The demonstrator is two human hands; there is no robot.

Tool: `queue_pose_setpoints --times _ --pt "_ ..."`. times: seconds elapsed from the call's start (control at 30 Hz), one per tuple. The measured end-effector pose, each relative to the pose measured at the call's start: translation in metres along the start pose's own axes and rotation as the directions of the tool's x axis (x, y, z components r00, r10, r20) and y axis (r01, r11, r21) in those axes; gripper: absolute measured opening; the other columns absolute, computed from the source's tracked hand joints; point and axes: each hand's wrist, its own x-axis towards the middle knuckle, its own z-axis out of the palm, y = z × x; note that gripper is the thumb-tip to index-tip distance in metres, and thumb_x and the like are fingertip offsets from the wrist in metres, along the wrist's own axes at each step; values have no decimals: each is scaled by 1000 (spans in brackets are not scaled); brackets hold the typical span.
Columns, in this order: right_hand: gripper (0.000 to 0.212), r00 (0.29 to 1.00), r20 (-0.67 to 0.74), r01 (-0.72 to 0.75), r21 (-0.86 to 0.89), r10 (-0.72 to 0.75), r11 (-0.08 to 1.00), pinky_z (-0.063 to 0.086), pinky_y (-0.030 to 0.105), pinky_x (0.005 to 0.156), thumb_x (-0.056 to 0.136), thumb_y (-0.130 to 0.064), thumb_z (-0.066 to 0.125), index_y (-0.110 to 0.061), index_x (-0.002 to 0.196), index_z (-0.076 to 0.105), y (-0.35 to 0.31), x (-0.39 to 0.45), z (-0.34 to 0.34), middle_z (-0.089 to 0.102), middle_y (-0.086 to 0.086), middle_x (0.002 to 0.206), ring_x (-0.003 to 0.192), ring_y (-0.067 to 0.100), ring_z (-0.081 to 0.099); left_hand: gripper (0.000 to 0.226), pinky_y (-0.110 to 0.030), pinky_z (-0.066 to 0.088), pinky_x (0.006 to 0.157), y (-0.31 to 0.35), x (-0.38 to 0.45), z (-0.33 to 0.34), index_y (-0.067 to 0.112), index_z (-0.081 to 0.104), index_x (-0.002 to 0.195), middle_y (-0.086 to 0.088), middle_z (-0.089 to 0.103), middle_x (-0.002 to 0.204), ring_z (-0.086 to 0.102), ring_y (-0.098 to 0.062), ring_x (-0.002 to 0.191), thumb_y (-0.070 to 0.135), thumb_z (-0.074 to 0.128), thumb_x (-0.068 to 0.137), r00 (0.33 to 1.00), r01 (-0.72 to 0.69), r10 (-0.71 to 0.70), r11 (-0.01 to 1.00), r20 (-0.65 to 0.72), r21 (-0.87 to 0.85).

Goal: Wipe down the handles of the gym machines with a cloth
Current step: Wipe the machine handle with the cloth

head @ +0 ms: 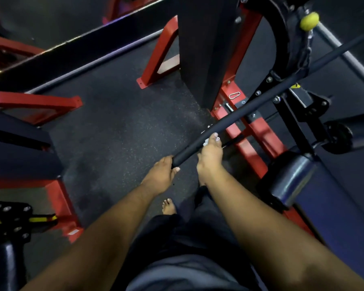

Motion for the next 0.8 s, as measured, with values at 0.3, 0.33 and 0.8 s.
queue_pose_setpoints --times 0.3,0.33,0.8 --pt "33 927 371 291 -602 -62 743 42 31 78 109 -26 45 -21 79 59 68 -48 -25 60 -3 74 75 17 54 45 -44 45 97 -2 8 -11 9 43 144 -18 54 135 53 -35 120 32 51 106 998 32 -33 999 -48 -19" --pt "28 907 410 352 -620 -92 701 43 30 79 108 -24 49 -18 88 67 66 -46 -33 67 1 82 82 18 59 46 -45 45 98 -3 8 -13 10 43 145 -17 54 135 53 -35 120 33 51 106 998 33 -34 999 -47 -16" --pt "63 457 817 670 -577 -352 -467 12 66 121 96 -13 59 -15 155 39 14 14 -55 35 1 164 154 23 24 47 -37 46 95 -11 10 -17 14 49 143 -12 61 130 58 -29 117 36 57 103 999 21 -23 997 -29 -75"
